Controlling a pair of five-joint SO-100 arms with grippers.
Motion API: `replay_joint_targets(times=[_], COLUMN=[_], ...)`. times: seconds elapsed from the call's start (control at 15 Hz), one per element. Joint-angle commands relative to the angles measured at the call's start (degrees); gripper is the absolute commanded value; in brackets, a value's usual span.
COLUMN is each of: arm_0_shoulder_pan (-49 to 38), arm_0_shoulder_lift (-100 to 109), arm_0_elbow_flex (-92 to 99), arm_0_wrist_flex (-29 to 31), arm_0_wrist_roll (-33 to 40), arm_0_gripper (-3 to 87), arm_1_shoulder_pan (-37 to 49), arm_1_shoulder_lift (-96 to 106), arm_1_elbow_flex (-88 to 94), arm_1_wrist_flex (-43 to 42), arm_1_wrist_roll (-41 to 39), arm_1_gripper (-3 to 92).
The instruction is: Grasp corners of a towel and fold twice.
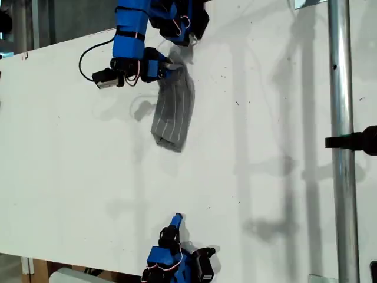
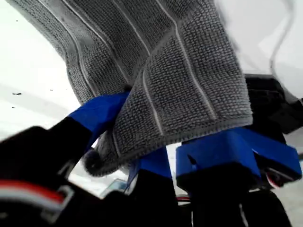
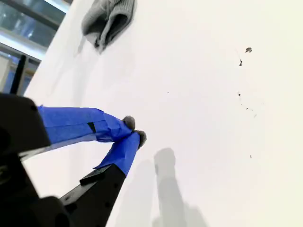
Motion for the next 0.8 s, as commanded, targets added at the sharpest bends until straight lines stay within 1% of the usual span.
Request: replay_joint_targets(times=[0.0,0.07,0.2,0.33,0.6,0.67,0.73], arm_0_shoulder_pan=[-0.79,-0.79,-0.09,-0.09,-0.35,-0.35,-0.44], arm_0_shoulder_lift=[0.26,0.26,0.26,0.26,0.26,0.26,0.26], arm_0_elbow_flex=[0.44,0.44,0.44,0.44,0.44,0.44,0.44], arm_0_wrist_flex=[0.18,0.18,0.26,0.26,0.26,0.26,0.26], arm_0_wrist_roll=[0.00,0.00,-0.18,-0.18,-0.18,-0.18,-0.18], arm_0_gripper=[-1.2,-1.2,-1.2,-1.2,-1.2,-1.2,-1.2], arm_1_shoulder_pan=[-2.90,-3.34,-2.99,-2.90,-1.32,-0.53,0.53], arm_1_shoulder_lift=[4.39,1.49,-6.15,-12.57,-25.31,-28.30,-30.41], arm_1_elbow_flex=[-6.42,-7.38,-11.95,-13.97,-14.59,-15.21,-17.40], arm_1_wrist_flex=[-13.45,-22.24,-32.34,-39.37,-48.60,-50.98,-51.77], arm_1_wrist_roll=[-2.64,-4.22,-7.12,-8.44,-8.53,-8.35,-8.61], arm_1_gripper=[-0.1,-0.1,0.1,0.5,2.1,17.3,38.9])
